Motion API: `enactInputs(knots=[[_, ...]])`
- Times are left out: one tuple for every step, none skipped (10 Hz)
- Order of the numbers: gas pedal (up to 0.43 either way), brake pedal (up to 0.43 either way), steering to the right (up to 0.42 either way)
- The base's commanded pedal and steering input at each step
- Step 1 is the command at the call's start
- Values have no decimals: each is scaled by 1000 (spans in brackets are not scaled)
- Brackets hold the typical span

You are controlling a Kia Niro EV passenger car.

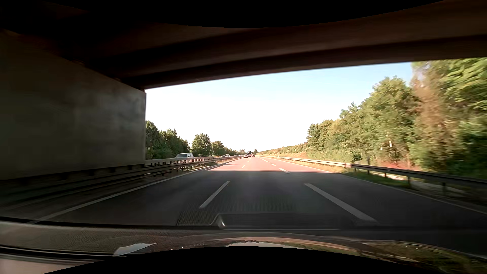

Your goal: Follow the waypoints while adhering to traffic rules and regulations

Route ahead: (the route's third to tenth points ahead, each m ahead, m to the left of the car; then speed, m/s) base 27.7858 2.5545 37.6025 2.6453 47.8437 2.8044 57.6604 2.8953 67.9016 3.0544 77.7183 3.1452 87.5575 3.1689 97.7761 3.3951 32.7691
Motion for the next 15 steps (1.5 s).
enactInputs(knots=[[319,6,-4],[319,6,-4],[319,6,-4],[311,6,-4],[299,6,-4],[248,6,-4],[240,6,-4],[197,6,-4],[177,6,-4],[169,6,-4],[150,6,-4],[138,6,-3],[110,6,-2],[98,6,-2],[67,6,-2]])
